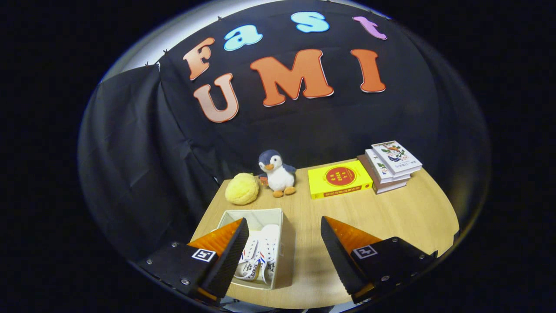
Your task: Open the storage box then place both shoes into the box .Put the left shoe in first, then the right shoe, with the right side of both shoes facing outward in a uniform manner.
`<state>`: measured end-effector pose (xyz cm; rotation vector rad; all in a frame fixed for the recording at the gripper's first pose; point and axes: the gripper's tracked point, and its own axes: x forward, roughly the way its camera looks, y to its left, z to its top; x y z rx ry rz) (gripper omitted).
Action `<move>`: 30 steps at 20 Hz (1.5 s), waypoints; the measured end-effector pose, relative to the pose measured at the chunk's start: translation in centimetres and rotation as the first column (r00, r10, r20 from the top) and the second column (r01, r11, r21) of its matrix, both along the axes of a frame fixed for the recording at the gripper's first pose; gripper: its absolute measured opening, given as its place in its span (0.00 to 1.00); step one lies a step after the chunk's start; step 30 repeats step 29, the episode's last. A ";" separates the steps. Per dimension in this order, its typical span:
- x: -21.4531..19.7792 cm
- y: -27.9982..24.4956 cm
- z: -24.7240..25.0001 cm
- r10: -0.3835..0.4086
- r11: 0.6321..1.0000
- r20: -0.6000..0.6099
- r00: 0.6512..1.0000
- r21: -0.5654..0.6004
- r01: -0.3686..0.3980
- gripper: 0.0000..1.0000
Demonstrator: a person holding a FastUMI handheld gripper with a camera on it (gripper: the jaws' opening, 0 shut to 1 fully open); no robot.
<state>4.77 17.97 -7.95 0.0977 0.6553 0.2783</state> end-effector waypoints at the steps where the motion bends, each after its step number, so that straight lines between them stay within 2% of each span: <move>1: 0.3 -1.7 1.1 -0.016 1.000 0.028 0.999 -0.008 0.016 0.98; 5: 0.9 -7.8 4.3 -0.072 0.997 0.113 0.991 -0.014 0.074 0.98; 11: 0.6 -17.8 8.7 -0.158 0.984 0.232 0.960 -0.040 0.171 0.98; 20: 0.4 -28.8 9.8 -0.256 0.960 0.288 0.923 -0.038 0.279 0.98; 26: 1.4 -30.9 9.4 -0.248 0.960 0.318 0.915 -0.047 0.276 0.98; 30: 1.2 -30.7 8.6 -0.251 0.964 0.302 0.920 -0.004 0.264 0.98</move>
